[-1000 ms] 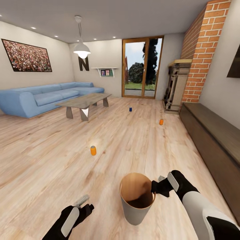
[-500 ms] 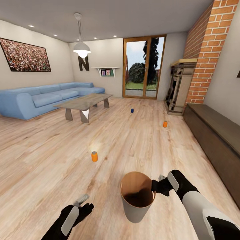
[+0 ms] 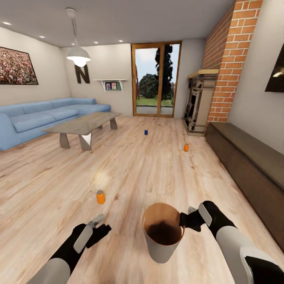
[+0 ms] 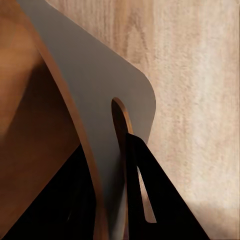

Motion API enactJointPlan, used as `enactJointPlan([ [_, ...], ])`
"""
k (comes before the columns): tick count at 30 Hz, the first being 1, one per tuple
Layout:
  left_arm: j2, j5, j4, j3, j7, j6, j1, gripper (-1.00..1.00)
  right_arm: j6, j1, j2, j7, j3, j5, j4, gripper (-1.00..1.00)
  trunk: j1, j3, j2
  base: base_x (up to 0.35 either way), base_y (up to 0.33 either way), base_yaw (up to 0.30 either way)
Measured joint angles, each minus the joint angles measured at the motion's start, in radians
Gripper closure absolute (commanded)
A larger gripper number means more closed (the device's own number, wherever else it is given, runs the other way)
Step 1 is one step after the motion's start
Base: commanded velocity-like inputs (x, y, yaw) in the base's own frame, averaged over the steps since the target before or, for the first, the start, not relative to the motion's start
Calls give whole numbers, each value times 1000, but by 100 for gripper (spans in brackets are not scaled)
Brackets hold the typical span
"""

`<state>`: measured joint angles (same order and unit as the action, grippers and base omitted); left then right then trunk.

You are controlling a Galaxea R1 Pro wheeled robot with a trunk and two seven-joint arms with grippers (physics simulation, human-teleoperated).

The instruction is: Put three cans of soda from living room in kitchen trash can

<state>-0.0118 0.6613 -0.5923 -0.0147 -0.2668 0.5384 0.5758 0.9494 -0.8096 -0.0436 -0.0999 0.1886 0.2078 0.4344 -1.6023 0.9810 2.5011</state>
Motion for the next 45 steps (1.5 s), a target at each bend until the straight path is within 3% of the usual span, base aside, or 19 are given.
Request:
enactJointPlan([
  [3,2,-1,-69,0,3,3,-36,-100,-1,0,0,-1,-14,-10,8,100,0,0,0,334,123,-37],
  [7,4,-3,-263,-4,1,36,-136,-100,-2,0,0,-1,-42,-39,33,100,0,0,0,334,123,-13],
  [13,9,-4,-350,-13,-5,77,-182,-100,-2,0,-1,-3,-51,-30,50,100,0,0,0,334,121,-3],
  [30,24,-6,-287,-12,-9,81,-174,-100,1,0,-3,-5,-53,-33,77,100,0,0,0,334,116,0],
  [33,24,-10,-273,-8,-43,80,-156,-100,1,0,-3,-4,-53,-35,80,100,0,0,0,337,103,0],
  [34,19,-33,-251,-7,-93,77,-139,-100,1,1,-3,-4,-53,-37,90,100,0,0,0,337,101,0],
  [38,10,-109,-216,-6,-158,62,-114,-100,1,1,-3,-4,-52,-29,106,100,0,0,0,340,72,0],
  [45,8,-133,-184,-4,-175,49,-107,-100,1,2,-2,-4,-53,-36,112,100,0,0,0,346,11,0],
])
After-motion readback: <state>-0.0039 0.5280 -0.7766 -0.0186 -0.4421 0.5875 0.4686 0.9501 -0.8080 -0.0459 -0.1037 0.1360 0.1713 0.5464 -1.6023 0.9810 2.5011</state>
